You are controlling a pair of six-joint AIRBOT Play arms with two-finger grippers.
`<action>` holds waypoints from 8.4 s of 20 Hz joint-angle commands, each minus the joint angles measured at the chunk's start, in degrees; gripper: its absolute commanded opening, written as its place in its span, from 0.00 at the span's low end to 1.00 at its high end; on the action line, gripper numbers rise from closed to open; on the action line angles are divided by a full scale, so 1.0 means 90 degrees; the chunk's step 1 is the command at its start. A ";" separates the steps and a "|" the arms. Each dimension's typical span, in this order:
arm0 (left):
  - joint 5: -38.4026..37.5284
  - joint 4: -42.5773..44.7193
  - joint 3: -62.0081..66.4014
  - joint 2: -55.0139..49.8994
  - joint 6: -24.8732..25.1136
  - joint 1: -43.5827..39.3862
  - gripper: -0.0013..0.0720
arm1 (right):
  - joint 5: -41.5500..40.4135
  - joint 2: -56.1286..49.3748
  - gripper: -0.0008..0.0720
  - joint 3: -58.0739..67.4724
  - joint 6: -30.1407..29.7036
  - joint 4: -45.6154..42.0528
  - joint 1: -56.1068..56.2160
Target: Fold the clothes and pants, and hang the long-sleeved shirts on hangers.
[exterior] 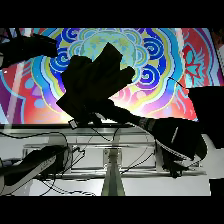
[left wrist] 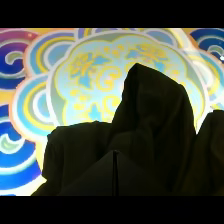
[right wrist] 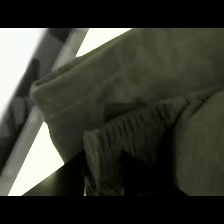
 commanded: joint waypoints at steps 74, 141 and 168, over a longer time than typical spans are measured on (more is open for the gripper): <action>-0.1651 0.2613 0.1127 -0.2059 -0.1904 0.4668 0.03 | 0.4333 0.2730 0.05 0.1566 0.7283 -0.0576 -0.8150; -0.2089 0.4716 -0.1236 -0.2735 0.0580 0.5170 0.07 | 0.5527 0.7934 0.20 -0.5180 0.6773 -0.1989 -0.8155; -0.1321 0.1188 0.0245 -0.2538 -0.0119 0.0816 0.96 | 0.1547 0.0146 0.92 0.1326 0.5212 -0.0022 -0.5421</action>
